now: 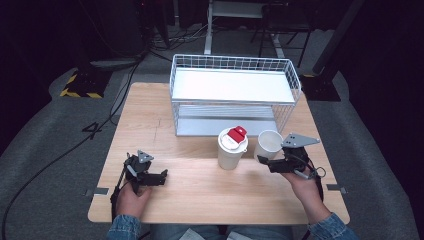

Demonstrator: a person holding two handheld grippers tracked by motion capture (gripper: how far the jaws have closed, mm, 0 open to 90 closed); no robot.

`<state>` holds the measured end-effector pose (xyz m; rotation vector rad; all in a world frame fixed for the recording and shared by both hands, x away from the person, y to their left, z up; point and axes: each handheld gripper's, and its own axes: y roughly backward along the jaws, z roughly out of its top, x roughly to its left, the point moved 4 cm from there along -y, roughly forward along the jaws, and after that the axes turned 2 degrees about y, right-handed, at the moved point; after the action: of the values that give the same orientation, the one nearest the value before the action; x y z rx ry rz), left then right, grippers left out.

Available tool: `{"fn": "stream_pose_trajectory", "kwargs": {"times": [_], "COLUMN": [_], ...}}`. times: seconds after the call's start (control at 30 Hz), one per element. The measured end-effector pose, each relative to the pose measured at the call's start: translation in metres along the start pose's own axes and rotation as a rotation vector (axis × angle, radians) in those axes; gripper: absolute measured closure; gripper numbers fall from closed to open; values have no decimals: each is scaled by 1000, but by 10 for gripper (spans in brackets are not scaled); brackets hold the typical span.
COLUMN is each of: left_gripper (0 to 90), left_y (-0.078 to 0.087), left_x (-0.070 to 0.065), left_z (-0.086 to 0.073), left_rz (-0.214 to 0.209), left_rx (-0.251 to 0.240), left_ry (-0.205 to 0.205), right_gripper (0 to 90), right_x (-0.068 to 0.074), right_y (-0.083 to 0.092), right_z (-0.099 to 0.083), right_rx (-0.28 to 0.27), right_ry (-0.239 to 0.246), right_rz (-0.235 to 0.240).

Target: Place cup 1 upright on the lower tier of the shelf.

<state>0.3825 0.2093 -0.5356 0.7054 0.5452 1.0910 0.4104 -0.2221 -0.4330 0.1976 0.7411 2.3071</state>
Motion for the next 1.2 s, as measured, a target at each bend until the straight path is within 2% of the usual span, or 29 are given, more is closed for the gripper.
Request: {"fn": "stream_pose_trajectory", "kwargs": {"times": [0.03, 0.5, 0.63, 1.0, 1.2], "left_gripper": [14, 14, 14, 14, 14], "left_y": [0, 0, 0, 0, 0], "left_x": [0, 0, 0, 0, 0], "left_z": [0, 0, 0, 0, 0], "left_rz": [0, -1, -1, -1, -1], "left_rx": [0, 0, -1, -1, 0], "left_ry": [0, 0, 0, 0, 0], "right_gripper": [232, 232, 232, 231, 231], "right_x": [-5, -33, -45, -61, -68], "right_y": [-3, -33, -43, -64, -77], "right_z": [4, 18, 24, 28, 29], "right_rx": [-8, -1, -7, 12, 14], "right_ry": [1, -46, -70, -90, -96], "right_rz": [-18, -69, -112, -176, -193]}}
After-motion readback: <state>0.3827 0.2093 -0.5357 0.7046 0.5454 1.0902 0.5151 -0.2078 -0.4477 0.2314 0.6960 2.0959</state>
